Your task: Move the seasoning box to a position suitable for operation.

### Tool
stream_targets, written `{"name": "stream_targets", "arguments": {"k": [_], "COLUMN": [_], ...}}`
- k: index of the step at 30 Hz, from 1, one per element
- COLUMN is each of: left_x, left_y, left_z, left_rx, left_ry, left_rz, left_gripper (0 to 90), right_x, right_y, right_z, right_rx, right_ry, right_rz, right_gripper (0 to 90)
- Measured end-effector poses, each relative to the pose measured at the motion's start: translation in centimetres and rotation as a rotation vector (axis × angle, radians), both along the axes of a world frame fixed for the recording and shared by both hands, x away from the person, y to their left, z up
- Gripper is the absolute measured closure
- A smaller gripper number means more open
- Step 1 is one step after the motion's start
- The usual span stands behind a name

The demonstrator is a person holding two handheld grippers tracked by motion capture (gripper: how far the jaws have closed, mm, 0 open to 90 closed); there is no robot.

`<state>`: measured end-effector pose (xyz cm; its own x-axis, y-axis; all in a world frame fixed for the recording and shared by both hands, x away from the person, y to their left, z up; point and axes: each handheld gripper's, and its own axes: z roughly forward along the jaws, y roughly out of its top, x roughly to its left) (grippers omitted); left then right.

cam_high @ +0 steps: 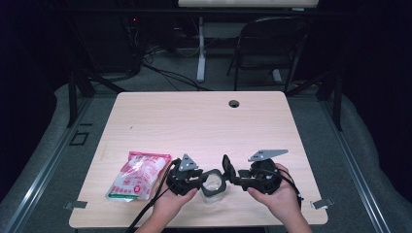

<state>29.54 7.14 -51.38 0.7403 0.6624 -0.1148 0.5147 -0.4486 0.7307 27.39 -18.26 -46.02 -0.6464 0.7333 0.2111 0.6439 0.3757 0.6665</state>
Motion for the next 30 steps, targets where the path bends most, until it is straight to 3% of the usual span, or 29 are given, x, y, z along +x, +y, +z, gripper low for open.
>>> {"name": "stream_targets", "arguments": {"k": [2,7,19,30], "left_x": [0.0,-0.2,-1.1,-2.2], "left_y": [0.0,0.3,1.2,2.2], "left_z": [0.0,0.1,0.2,0.4], "left_rx": [-0.002,-0.005,-0.007,-0.013], "left_ry": [-0.004,0.004,0.005,0.007], "left_rz": [0.0,-0.005,0.008,0.044], "left_gripper": [69.4,69.9,70.0,68.7], "right_x": [0.1,0.6,2.1,4.5], "right_y": [0.4,0.0,0.9,3.0], "right_z": [-0.5,-1.1,-1.8,-2.2], "right_rx": [-0.023,0.046,0.09,0.1], "right_ry": [0.021,0.032,-0.027,-0.055], "right_rz": [0.009,-0.005,-0.052,-0.024], "right_gripper": [70.7,81.3,84.0,83.1]}}
